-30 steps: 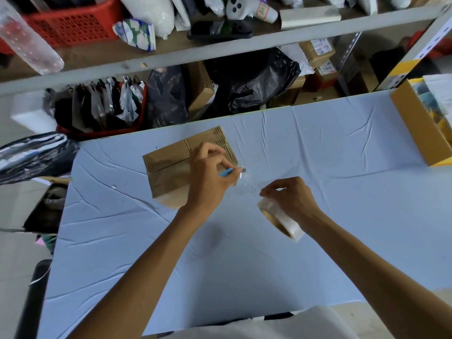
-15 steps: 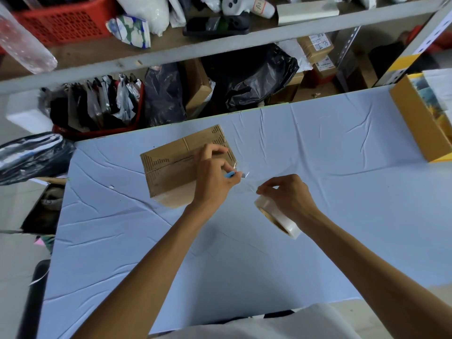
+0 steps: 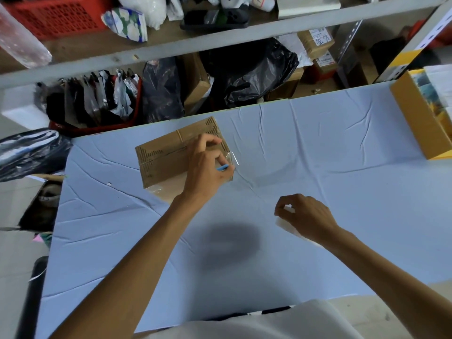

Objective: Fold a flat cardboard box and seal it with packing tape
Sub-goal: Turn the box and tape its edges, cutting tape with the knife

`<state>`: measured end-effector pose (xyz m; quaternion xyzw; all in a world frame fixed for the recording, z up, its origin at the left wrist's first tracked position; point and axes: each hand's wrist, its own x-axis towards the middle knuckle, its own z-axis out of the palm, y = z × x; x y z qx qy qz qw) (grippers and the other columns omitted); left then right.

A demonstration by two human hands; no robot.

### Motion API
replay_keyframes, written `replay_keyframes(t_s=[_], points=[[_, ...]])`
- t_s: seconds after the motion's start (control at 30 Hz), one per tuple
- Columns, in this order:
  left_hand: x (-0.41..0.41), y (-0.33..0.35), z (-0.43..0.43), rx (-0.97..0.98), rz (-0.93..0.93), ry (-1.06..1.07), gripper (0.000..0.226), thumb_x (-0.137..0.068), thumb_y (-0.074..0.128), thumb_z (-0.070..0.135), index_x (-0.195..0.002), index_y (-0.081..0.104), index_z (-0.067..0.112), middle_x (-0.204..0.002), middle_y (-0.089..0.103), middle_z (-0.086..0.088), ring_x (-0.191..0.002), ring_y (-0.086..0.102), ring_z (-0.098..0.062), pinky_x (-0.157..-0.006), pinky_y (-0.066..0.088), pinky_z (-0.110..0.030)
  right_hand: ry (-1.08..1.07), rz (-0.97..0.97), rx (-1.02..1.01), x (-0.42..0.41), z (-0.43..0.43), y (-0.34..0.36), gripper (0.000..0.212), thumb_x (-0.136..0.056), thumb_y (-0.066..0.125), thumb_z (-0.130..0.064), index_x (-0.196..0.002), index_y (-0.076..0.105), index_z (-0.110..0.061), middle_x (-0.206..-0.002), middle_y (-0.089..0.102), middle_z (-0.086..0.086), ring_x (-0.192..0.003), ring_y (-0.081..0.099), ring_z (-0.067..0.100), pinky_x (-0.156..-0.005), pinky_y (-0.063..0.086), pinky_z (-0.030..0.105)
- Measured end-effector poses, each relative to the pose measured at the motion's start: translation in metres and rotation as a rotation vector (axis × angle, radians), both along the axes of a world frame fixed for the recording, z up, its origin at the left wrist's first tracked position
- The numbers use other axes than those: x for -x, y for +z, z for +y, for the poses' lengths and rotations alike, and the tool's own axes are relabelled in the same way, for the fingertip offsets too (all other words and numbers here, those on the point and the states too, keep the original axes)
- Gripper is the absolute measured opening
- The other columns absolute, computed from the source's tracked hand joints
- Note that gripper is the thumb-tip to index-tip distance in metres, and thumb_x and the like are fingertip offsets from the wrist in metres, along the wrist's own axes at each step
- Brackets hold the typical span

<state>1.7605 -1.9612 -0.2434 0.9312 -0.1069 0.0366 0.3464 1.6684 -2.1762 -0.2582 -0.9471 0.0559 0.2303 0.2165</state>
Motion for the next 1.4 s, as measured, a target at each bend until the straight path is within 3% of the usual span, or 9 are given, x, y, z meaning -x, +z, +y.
replay_keyframes(t_s=[0.17,0.33,0.63,0.97,1.07,1.17,1.23,1.33,1.4], points=[[0.011,0.003,-0.001,0.052,0.029,-0.029,0.026,-0.069,0.082,0.013,-0.059,0.058,0.012,-0.116,0.058,-0.008,-0.116,0.048,-0.024,-0.097,0.041,-0.038,0.17,-0.058,0.09,0.003,0.007,-0.014,0.019,-0.096,0.04,-0.034,-0.094,0.059,-0.03,-0.09,0.067,0.002,-0.084,0.06,0.029,-0.065,0.034,0.031],[0.008,0.01,0.0,0.016,0.042,-0.038,0.029,-0.07,0.081,0.013,-0.059,0.055,0.014,-0.115,0.057,-0.008,-0.109,0.052,-0.024,-0.09,0.046,-0.04,0.271,0.001,0.121,0.001,0.008,-0.024,0.022,-0.097,0.036,-0.032,-0.096,0.058,-0.029,-0.093,0.067,0.006,-0.084,0.062,0.03,-0.07,0.042,0.032],[0.006,0.009,-0.001,-0.03,0.038,-0.038,0.031,-0.07,0.082,0.017,-0.059,0.054,0.017,-0.115,0.057,-0.004,-0.111,0.049,-0.021,-0.089,0.041,-0.029,0.317,0.061,0.117,0.004,0.003,-0.038,0.01,-0.091,0.047,-0.033,-0.101,0.05,-0.034,-0.084,0.059,-0.001,-0.07,0.051,0.022,-0.064,0.034,0.028],[0.006,0.008,-0.001,-0.035,0.022,-0.027,0.024,-0.071,0.081,0.016,-0.061,0.06,0.01,-0.116,0.059,-0.007,-0.111,0.049,-0.021,-0.092,0.043,-0.034,0.179,-0.195,0.204,0.004,0.011,-0.04,0.022,-0.087,0.056,-0.048,-0.091,0.051,-0.027,-0.079,0.066,-0.003,-0.073,0.063,0.024,-0.059,0.033,0.028],[0.005,0.007,-0.002,-0.044,0.026,-0.025,0.024,-0.073,0.08,0.017,-0.063,0.06,0.01,-0.117,0.059,-0.007,-0.113,0.049,-0.021,-0.093,0.043,-0.034,0.162,-0.219,0.213,-0.001,0.014,-0.04,0.015,-0.088,0.053,-0.041,-0.092,0.049,-0.027,-0.08,0.067,-0.003,-0.07,0.062,0.025,-0.057,0.038,0.03],[0.005,0.008,-0.001,-0.077,-0.023,-0.023,0.021,-0.074,0.079,0.018,-0.065,0.063,0.009,-0.112,0.061,-0.005,-0.114,0.047,-0.02,-0.093,0.041,-0.03,0.167,-0.236,0.211,-0.005,0.015,-0.039,0.02,-0.09,0.053,-0.047,-0.095,0.046,-0.029,-0.083,0.067,-0.005,-0.07,0.062,0.023,-0.061,0.047,0.031],[0.007,0.01,0.001,-0.074,-0.106,-0.038,0.02,-0.073,0.079,0.017,-0.064,0.063,0.009,-0.1,0.062,-0.004,-0.105,0.049,-0.019,-0.083,0.038,-0.021,0.161,-0.27,0.207,-0.01,0.016,-0.039,0.025,-0.09,0.052,-0.053,-0.105,0.045,-0.035,-0.081,0.065,-0.007,-0.068,0.059,0.021,-0.06,0.048,0.031],[0.014,0.011,0.007,0.02,-0.086,-0.102,0.021,-0.075,0.078,0.014,-0.065,0.06,0.008,-0.085,0.064,-0.003,-0.085,0.056,-0.018,-0.072,0.046,-0.027,0.22,-0.255,0.25,-0.02,0.02,-0.039,0.069,-0.086,0.053,-0.06,-0.144,0.018,-0.05,-0.075,0.057,-0.006,-0.067,0.057,0.02,-0.059,0.041,0.03],[0.017,0.011,0.009,0.11,-0.002,-0.095,0.021,-0.078,0.075,0.014,-0.068,0.058,0.008,-0.086,0.068,-0.001,-0.079,0.061,-0.014,-0.069,0.051,-0.03,0.186,-0.244,0.215,-0.026,0.021,-0.041,0.062,-0.086,0.05,-0.063,-0.143,0.033,-0.046,-0.091,0.066,-0.003,-0.086,0.065,0.023,-0.068,0.043,0.032]])
